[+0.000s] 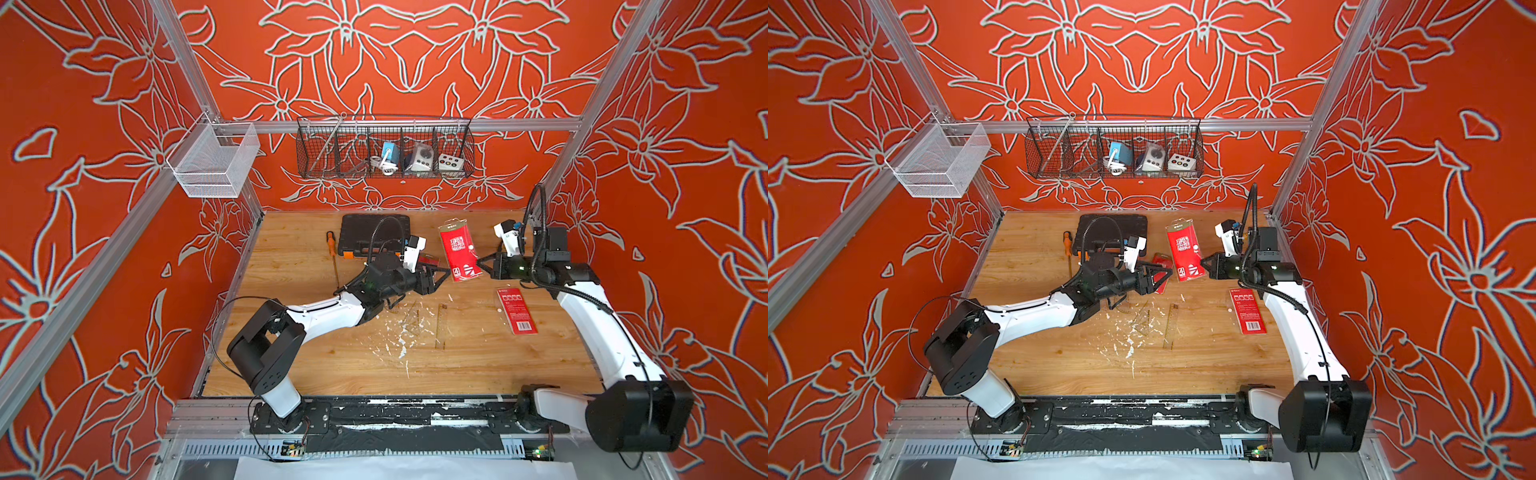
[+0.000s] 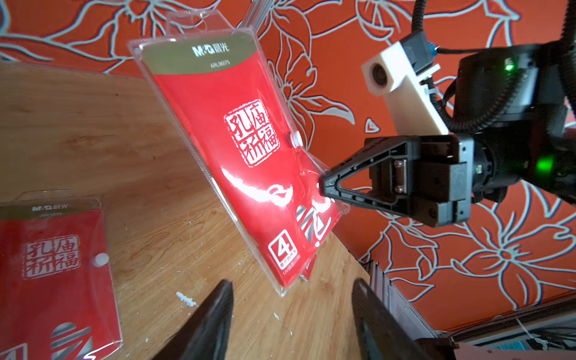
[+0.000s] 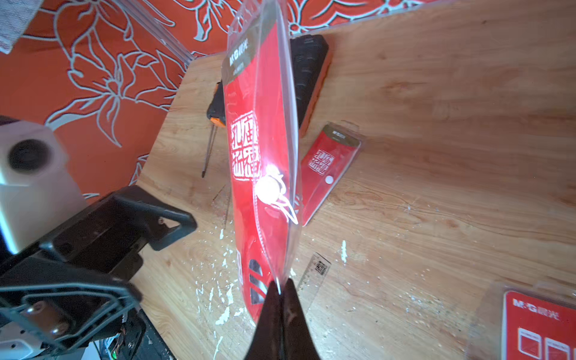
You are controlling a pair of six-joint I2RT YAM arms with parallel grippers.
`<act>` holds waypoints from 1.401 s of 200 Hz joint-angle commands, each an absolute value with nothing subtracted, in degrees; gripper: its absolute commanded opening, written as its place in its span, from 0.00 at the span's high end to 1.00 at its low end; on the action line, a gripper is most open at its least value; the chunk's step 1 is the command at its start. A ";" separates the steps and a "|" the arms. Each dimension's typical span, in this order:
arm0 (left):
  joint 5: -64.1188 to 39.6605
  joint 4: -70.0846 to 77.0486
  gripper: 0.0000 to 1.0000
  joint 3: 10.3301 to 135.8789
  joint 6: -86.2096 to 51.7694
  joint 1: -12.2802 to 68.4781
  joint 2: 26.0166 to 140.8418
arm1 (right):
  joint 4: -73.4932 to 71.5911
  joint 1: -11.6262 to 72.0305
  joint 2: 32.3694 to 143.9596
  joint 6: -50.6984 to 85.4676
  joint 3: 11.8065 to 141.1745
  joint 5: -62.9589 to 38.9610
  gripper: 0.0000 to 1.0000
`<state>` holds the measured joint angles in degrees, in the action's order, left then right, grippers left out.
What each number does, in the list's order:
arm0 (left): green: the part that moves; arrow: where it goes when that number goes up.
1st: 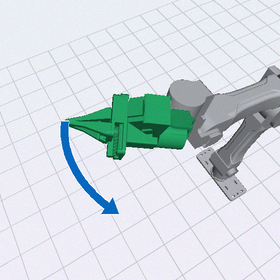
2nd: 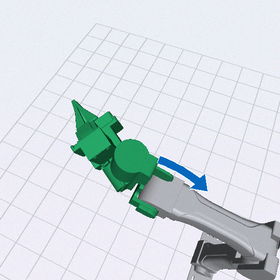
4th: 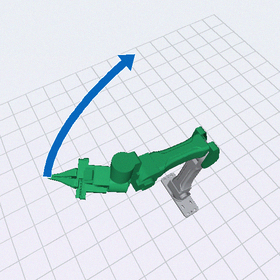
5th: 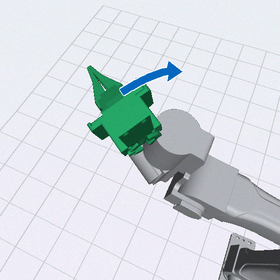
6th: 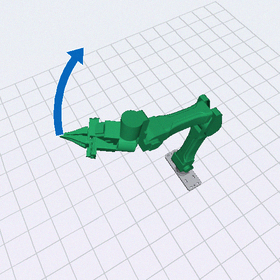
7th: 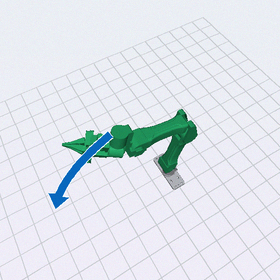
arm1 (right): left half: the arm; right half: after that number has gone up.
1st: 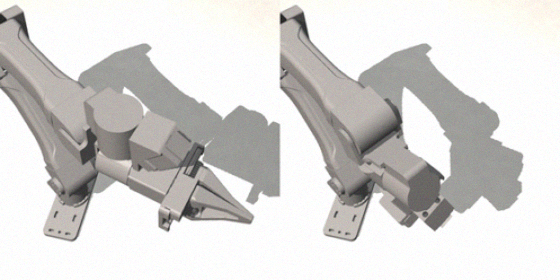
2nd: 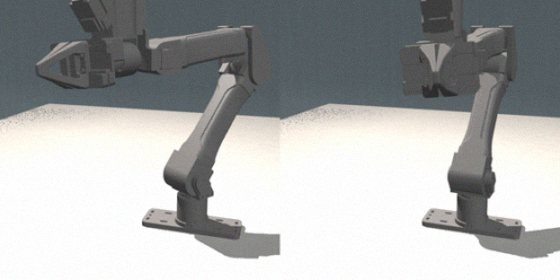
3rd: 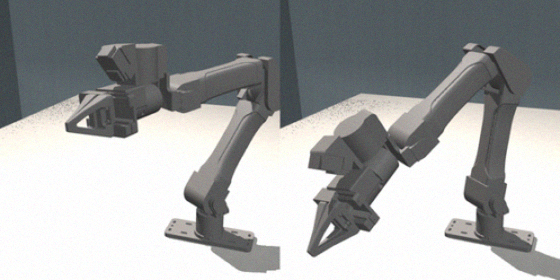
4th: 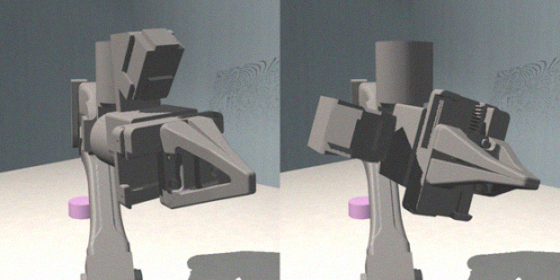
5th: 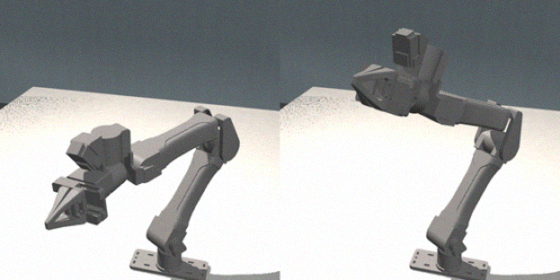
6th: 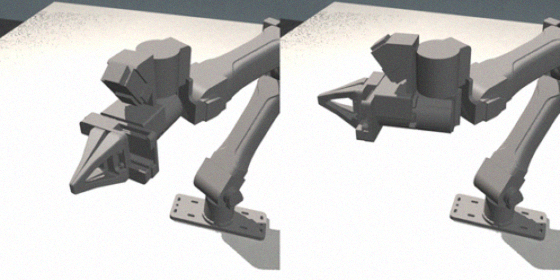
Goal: Open the ruler set and take out the ruler
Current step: Pick up the ruler set bag from the center of the board.
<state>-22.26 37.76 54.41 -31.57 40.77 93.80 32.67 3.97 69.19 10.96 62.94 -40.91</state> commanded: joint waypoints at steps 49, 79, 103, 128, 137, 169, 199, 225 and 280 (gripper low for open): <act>-24.44 45.32 0.38 51.29 -33.53 39.65 91.43 | 33.14 10.53 67.02 13.37 64.42 -42.89 1.00; -24.59 47.56 0.37 51.06 -34.81 39.21 91.90 | 33.79 11.14 66.48 13.14 64.51 -45.26 1.00; -25.08 49.70 0.37 51.11 -35.96 39.02 92.70 | 35.59 11.53 66.40 12.04 64.60 -45.01 1.00; -26.15 50.77 0.39 51.97 -36.33 39.08 93.73 | 36.80 11.76 66.18 11.14 64.25 -45.26 1.00; -26.59 50.92 0.42 52.32 -36.47 39.07 94.18 | 37.27 11.73 66.19 10.84 64.29 -45.18 1.00; -28.29 51.91 0.64 53.01 -37.05 39.02 95.31 | 37.87 11.74 66.07 10.52 64.66 -44.99 1.00; -29.13 52.84 0.92 52.31 -37.28 39.02 95.37 | 37.64 11.95 65.30 10.84 64.52 -43.12 1.00; -29.62 53.19 1.00 51.87 -37.48 39.03 95.21 | 37.52 12.85 64.84 11.63 64.05 -38.93 0.84; -24.77 46.52 1.00 52.18 -36.36 39.26 92.83 | 37.12 18.78 62.85 11.95 64.60 -24.51 0.54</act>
